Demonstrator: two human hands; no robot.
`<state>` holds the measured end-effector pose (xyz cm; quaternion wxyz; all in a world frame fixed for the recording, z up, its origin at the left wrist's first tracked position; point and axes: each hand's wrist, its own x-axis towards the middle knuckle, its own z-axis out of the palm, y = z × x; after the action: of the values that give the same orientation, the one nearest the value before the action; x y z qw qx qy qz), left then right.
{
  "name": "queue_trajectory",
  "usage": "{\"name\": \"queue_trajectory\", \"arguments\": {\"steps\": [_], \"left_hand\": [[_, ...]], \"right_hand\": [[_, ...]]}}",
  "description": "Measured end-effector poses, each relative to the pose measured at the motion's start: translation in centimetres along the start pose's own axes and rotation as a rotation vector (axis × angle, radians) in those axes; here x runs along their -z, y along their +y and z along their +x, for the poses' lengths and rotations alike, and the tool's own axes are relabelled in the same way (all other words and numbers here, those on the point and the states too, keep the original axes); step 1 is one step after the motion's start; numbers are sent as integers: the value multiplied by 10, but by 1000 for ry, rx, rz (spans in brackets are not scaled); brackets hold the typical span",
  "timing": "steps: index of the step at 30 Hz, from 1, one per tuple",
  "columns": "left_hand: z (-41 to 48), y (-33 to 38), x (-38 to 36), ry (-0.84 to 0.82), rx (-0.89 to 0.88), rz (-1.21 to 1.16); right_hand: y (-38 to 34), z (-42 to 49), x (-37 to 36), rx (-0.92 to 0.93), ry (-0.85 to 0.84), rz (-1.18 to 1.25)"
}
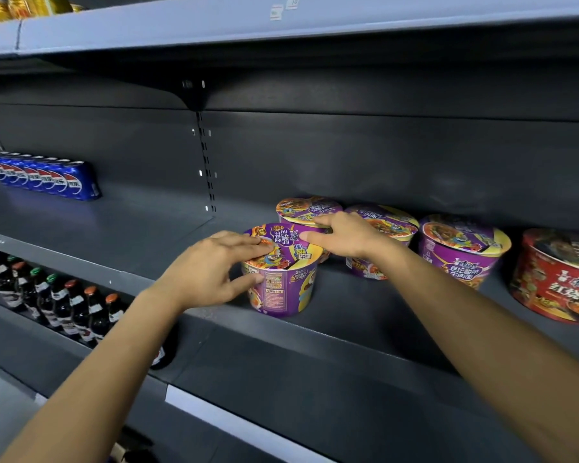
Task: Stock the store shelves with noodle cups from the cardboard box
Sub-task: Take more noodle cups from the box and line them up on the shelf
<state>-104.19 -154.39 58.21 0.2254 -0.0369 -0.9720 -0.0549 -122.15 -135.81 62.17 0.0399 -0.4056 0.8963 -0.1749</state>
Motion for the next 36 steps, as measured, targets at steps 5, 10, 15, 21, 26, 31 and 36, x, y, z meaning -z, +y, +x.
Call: {"name": "queue_trajectory", "arguments": {"steps": [5, 10, 15, 21, 26, 31, 36], "left_hand": [[9, 15, -3, 108, -44, 6], [20, 37, -15, 214, 52, 136], [23, 43, -19, 153, 94, 84], [5, 9, -1, 2, 89, -368], [2, 0, -5, -17, 101, -362], [5, 1, -4, 74, 49, -184], [6, 6, -3, 140, 38, -101]], "right_hand": [[1, 2, -1, -8, 8, 3], [1, 1, -1, -2, 22, 11], [1, 1, -1, -9, 33, 2], [2, 2, -1, -8, 29, 13], [2, 2, -1, -4, 21, 5], [2, 4, -1, -3, 19, -8], [4, 5, -4, 8, 33, -11]]}}
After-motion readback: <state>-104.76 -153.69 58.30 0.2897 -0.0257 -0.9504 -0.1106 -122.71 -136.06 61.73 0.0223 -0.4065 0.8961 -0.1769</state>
